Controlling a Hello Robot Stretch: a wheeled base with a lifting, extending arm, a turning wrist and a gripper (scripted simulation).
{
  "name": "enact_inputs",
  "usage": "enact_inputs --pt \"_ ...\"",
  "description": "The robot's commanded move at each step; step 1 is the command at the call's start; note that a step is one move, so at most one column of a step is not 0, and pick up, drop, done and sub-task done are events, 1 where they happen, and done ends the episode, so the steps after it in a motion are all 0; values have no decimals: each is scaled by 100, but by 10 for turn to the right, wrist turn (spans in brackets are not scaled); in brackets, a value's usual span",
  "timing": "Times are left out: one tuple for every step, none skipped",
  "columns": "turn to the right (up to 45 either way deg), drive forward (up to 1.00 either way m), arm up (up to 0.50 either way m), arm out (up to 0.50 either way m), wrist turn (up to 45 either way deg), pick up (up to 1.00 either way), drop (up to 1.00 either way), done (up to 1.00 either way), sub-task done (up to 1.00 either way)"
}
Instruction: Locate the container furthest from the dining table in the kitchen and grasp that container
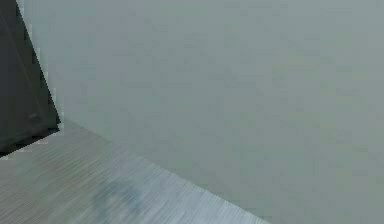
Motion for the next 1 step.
enact_inputs --pt "-30 0 0 0 0 0 0 0 0"
